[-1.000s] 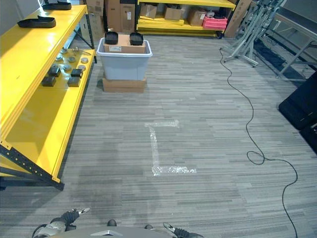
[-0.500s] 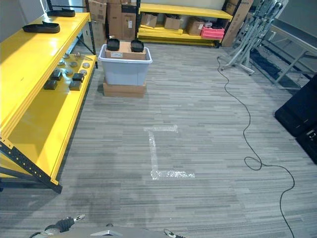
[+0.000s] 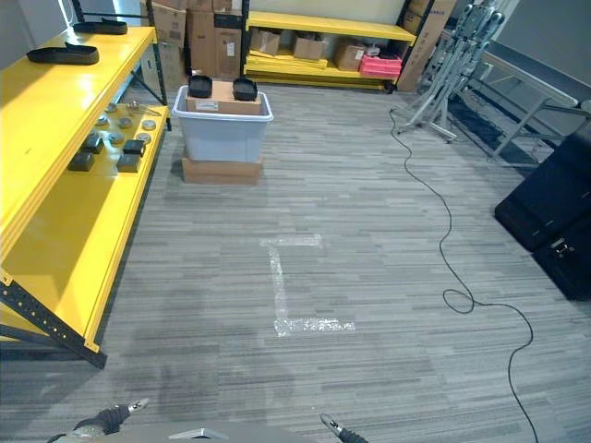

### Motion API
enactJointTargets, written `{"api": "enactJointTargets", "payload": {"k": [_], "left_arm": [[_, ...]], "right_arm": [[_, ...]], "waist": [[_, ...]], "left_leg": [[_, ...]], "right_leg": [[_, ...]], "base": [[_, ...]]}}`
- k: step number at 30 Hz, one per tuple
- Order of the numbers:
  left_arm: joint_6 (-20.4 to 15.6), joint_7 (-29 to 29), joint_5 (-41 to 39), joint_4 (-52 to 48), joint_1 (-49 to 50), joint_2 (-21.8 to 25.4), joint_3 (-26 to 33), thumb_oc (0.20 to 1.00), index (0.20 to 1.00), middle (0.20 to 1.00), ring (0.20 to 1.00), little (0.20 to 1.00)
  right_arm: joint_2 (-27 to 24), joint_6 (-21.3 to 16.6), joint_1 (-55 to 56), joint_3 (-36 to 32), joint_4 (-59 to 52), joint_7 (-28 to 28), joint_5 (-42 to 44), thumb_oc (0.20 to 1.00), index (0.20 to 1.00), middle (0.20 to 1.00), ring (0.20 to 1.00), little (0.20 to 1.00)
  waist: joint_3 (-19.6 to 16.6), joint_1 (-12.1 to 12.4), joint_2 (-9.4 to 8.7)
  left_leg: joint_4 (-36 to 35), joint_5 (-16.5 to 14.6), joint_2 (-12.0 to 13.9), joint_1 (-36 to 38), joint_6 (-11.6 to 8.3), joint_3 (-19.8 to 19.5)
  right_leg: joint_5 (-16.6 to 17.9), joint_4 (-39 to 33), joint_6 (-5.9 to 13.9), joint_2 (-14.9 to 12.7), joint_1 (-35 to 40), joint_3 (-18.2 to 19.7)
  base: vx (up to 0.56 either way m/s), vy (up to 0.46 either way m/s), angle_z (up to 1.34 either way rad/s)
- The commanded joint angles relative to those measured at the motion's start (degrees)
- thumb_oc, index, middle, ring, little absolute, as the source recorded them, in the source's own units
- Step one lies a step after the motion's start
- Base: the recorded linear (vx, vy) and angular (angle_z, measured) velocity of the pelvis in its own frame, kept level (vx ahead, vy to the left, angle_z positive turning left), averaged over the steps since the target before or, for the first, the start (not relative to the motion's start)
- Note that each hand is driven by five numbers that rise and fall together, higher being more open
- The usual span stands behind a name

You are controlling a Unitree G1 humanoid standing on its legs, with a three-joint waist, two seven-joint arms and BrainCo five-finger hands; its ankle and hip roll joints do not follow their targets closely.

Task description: Move parts from the plastic box to the shelf.

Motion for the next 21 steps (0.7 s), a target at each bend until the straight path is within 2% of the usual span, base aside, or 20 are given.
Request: {"api": "enactJointTargets", "payload": {"k": [1, 2, 3, 8, 9, 10, 11, 12, 13, 16, 19, 21], "left_arm": [[-1.9, -2.3, -2.6, 3.9, -3.4, -1.0, 0.8, 1.0, 1.0, 1.0, 1.0, 1.0], [-2.1, -2.4, -2.6, 3.9, -3.4, -0.9, 0.9, 1.0, 1.0, 1.0, 1.0, 1.0], [-2.8, -3.2, -3.0, 3.8, -3.4, -0.7, 1.2, 1.0, 1.0, 1.0, 1.0, 1.0], [-4.1, -4.8, -3.0, 3.3, -3.4, -0.7, 1.2, 1.0, 1.0, 1.0, 1.0, 1.0], [-4.4, -5.4, -3.2, 3.0, -3.3, -0.6, 1.1, 1.0, 1.0, 1.0, 1.0, 1.0], [-4.9, -6.1, -3.7, 2.7, -3.3, -0.8, 0.9, 1.0, 1.0, 1.0, 1.0, 1.0], [-5.1, -6.6, -4.5, 2.5, -3.4, -1.0, 0.8, 1.0, 1.0, 1.0, 1.0, 1.0], [-5.2, -7.0, -5.0, 2.4, -3.4, -1.2, 0.7, 1.0, 1.0, 1.0, 1.0, 1.0], [-4.8, -8.2, -5.7, 1.7, -3.3, -1.3, 0.4, 1.0, 1.0, 1.0, 1.0, 1.0], [-4.2, -8.6, -3.9, 0.0, -3.3, -1.1, -1.1, 1.0, 1.0, 1.0, 1.0, 1.0], [-4.0, -8.6, -4.3, 0.2, -3.4, -1.2, -1.6, 1.0, 1.0, 1.0, 1.0, 1.0], [-3.1, -9.0, -3.8, 0.4, -3.2, -1.2, -1.6, 1.0, 1.0, 1.0, 1.0, 1.0]], "right_arm": [[-3.6, -3.8, -3.7, -0.3, 2.5, -1.2, -5.8, 1.0, 1.0, 1.0, 1.0, 1.0], [-3.7, -4.1, -3.8, -0.3, 2.5, -1.1, -5.8, 1.0, 1.0, 1.0, 1.0, 1.0], [-3.7, -6.0, -3.9, 0.0, 2.0, -1.8, -6.3, 1.0, 1.0, 1.0, 1.0, 1.0], [-3.3, -7.3, -4.1, 0.4, 0.9, -1.8, -6.4, 1.0, 1.0, 1.0, 1.0, 1.0], [-3.2, -7.4, -4.2, 0.5, 0.6, -3.4, -7.6, 1.0, 1.0, 1.0, 1.0, 1.0], [-3.1, -5.6, -4.3, 1.0, 0.4, -5.7, -12.1, 1.0, 1.0, 1.0, 1.0, 1.0], [-3.1, -5.0, -4.4, 1.2, 0.6, -5.7, -12.7, 1.0, 1.0, 1.0, 1.0, 1.0], [-3.1, -5.0, -4.5, 1.3, 0.9, -4.2, -12.4, 1.0, 1.0, 1.0, 1.0, 1.0], [-2.4, -5.3, -4.9, 2.0, 0.7, 0.0, -11.2, 1.0, 1.0, 1.0, 1.0, 1.0], [-1.4, -6.9, -5.7, 5.2, -1.7, -1.2, -11.5, 1.0, 1.0, 1.0, 1.0, 1.0], [-1.3, -8.1, -5.7, 6.0, -1.9, -0.5, -10.4, 1.0, 1.0, 1.0, 1.0, 1.0], [-1.5, -8.1, -4.9, 6.6, -3.0, 1.3, -9.6, 1.0, 1.0, 1.0, 1.0, 1.0]], "waist": [[2.2, 0.8, 3.05], [2.3, 0.8, 3.05], [2.6, 0.7, 3.15], [3.4, 0.5, 3.59], [3.6, 0.4, 3.66], [3.7, 0.3, 3.82], [3.8, 0.4, 3.84], [3.8, 0.4, 3.83], [4.2, 0.5, 3.76], [5.3, 0.4, 3.69], [5.8, 0.1, 3.38], [5.9, -1.1, 2.8]], "left_leg": [[0.0, -3.3, 0.0, 2.8, -0.25, 1.0], [0.0, -3.3, 0.0, 2.8, -0.21, 1.1], [0.1, -3.5, -0.2, 2.9, 0.12, 1.1], [0.6, -3.8, -0.5, 2.8, 0.78, 1.3], [0.7, -3.8, -0.6, 2.8, 0.96, 1.4], [0.8, -3.9, -0.7, 2.7, 1.17, 1.5], [0.9, -3.9, -0.7, 2.7, 1.26, 1.5], [0.9, -3.9, -0.7, 2.7, 1.34, 1.5], [0.9, -3.7, -0.6, 2.7, 1.6, 1.8], [1.1, -3.1, 0.1, 2.0, 2.12, 2.8], [1.3, -3.3, 0.1, 2.1, 1.97, 2.5], [1.6, -3.9, -0.4, 2.9, 1.17, 1.9]], "right_leg": [[0.7, 4.1, 5.34, -2.9, -2.3, 0.0], [0.7, 4.3, 5.36, -2.9, -2.4, 0.0], [0.5, 5.1, 5.46, -3.2, -2.7, 0.1], [0.4, 7.3, 5.96, -3.9, -4.1, 0.6], [0.3, 7.8, 6.03, -4.0, -4.4, 0.8], [0.1, 8.7, 6.01, -4.0, -4.7, 0.9], [0.4, 9.2, 6.14, -4.1, -5.0, 0.9], [0.8, 9.8, 6.35, -4.3, -5.3, 0.8], [2.0, 12.4, 6.96, -4.6, -6.5, 0.6], [3.8, 19.0, 7.48, -3.2, -10.2, 0.4], [3.9, 17.8, 7.01, -2.5, -10.9, 0.0], [4.4, 11.4, 6.27, -1.9, -11.2, -0.1]], "base": [[0.01, 0.078, -0.03], [0.02, 0.09, -0.03], [0.01, 0.05, -0.02], [0.01, 0.083, -0.02], [0.04, 0.097, -0.03], [0.05, 0.11, -0.05], [0.04, 0.092, -0.09], [0.05, 0.059, -0.14], [0.07, 0.043, -0.23], [0.06, 0.008, -0.11], [0.08, -0.05, -0.23], [0.26, -0.15, -0.17]]}}
